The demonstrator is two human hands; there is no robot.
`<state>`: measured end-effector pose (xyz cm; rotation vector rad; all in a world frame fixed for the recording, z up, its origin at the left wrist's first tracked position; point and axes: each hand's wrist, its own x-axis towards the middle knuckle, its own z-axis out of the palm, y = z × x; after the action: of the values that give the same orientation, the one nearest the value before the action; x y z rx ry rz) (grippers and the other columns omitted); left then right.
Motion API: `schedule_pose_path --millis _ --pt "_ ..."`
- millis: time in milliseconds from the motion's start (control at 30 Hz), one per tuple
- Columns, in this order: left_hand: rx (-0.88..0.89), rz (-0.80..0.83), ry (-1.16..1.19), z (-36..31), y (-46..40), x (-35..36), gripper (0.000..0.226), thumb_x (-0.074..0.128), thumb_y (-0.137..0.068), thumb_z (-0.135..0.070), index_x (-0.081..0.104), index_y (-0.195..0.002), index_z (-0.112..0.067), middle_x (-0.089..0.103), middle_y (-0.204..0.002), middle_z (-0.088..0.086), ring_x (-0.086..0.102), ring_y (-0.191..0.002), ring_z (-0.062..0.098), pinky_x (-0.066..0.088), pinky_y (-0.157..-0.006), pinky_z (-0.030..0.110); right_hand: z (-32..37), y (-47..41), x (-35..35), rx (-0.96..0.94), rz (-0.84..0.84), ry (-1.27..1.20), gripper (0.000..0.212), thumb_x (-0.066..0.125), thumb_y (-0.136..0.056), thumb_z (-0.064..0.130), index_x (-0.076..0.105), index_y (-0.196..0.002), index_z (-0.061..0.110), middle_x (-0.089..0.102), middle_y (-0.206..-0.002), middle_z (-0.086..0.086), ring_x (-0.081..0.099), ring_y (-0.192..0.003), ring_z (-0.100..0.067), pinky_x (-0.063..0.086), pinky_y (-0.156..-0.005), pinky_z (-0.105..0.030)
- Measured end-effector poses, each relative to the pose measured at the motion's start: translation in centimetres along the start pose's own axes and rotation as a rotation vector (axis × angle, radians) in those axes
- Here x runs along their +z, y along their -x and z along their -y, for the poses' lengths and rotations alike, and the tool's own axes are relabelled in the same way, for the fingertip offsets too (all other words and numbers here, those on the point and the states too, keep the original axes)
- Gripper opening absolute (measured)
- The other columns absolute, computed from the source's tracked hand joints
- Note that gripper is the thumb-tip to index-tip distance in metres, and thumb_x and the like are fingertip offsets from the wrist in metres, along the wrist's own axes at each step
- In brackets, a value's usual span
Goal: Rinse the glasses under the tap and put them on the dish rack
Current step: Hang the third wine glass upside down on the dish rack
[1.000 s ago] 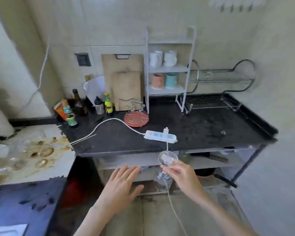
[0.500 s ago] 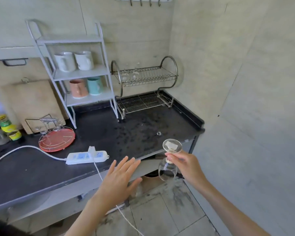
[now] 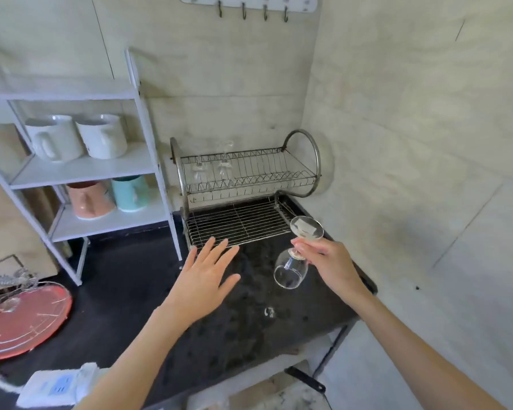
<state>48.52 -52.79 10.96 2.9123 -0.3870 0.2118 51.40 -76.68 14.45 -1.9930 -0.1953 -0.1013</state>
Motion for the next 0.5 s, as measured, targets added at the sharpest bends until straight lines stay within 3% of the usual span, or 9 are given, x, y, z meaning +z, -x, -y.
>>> schedule_pose_path --millis 100,200,267,367,433,500 --pt "-0.037 0.037 -0.034 0.3 -4.7 -0.2 0.059 0.021 -0.097 -0.052 0.007 -0.149 -0.029 0.001 -0.158 -0.004 -0.009 -0.144 0.02 -0.006 -0.115 0.038 -0.1 -6.3 -0.8 -0.026 -0.016 -0.015 0.019 0.06 -0.09 0.014 0.072 -0.103 0.01 0.067 -0.087 0.016 0.058 -0.073 0.014 0.049 -0.087 -0.027" --pt "-0.1 -0.057 -0.053 1.4 -9.2 0.4 0.057 0.033 -0.098 -0.044 0.012 -0.149 -0.026 0.005 -0.157 0.0 -0.007 -0.144 0.022 -0.007 -0.114 0.039 0.4 -13.2 -1.1 -0.061 -0.008 -0.055 0.02 0.059 -0.091 0.016 0.071 -0.107 0.012 0.071 -0.102 0.002 0.064 -0.096 -0.005 0.049 -0.095 -0.038" --pt "-0.146 -0.122 -0.069 2.1 -12.1 0.6 0.058 0.04 -0.097 -0.04 0.017 -0.148 -0.024 0.009 -0.157 0.003 -0.006 -0.143 0.023 -0.006 -0.112 0.039 0.9 -17.8 -1.0 -0.124 0.022 -0.052 0.022 0.058 -0.091 0.019 0.069 -0.11 0.014 0.07 -0.109 0.0 0.064 -0.102 -0.012 0.049 -0.096 -0.039" --pt "-0.228 -0.116 -0.098 3.0 -15.7 0.7 0.059 0.034 -0.099 -0.04 0.005 -0.149 -0.027 -0.005 -0.156 -0.002 -0.012 -0.144 0.022 -0.01 -0.113 0.038 1.6 -24.0 -0.5 -0.197 0.075 -0.054 0.026 0.056 -0.091 0.023 0.066 -0.114 0.016 0.068 -0.112 0.002 0.065 -0.093 -0.007 0.05 -0.09 -0.024" --pt "-0.274 -0.117 -0.084 3.6 -17.6 1.0 0.059 0.032 -0.098 -0.041 0.004 -0.149 -0.028 -0.005 -0.157 -0.001 -0.013 -0.144 0.022 -0.01 -0.113 0.038 1.7 -27.9 0.1 -0.215 0.136 -0.046 0.027 0.055 -0.092 0.023 0.065 -0.117 0.014 0.065 -0.115 0.007 0.058 -0.093 0.006 0.043 -0.083 -0.004" --pt "-0.306 -0.109 -0.093 4.2 -18.9 1.6 0.059 0.024 -0.096 -0.049 0.007 -0.148 -0.028 -0.002 -0.157 0.0 -0.013 -0.143 0.021 -0.009 -0.112 0.04 1.4 -31.3 1.1 -0.223 0.185 -0.02 0.028 0.056 -0.092 0.021 0.065 -0.117 0.011 0.064 -0.116 0.006 0.055 -0.099 0.005 0.036 -0.079 0.005"
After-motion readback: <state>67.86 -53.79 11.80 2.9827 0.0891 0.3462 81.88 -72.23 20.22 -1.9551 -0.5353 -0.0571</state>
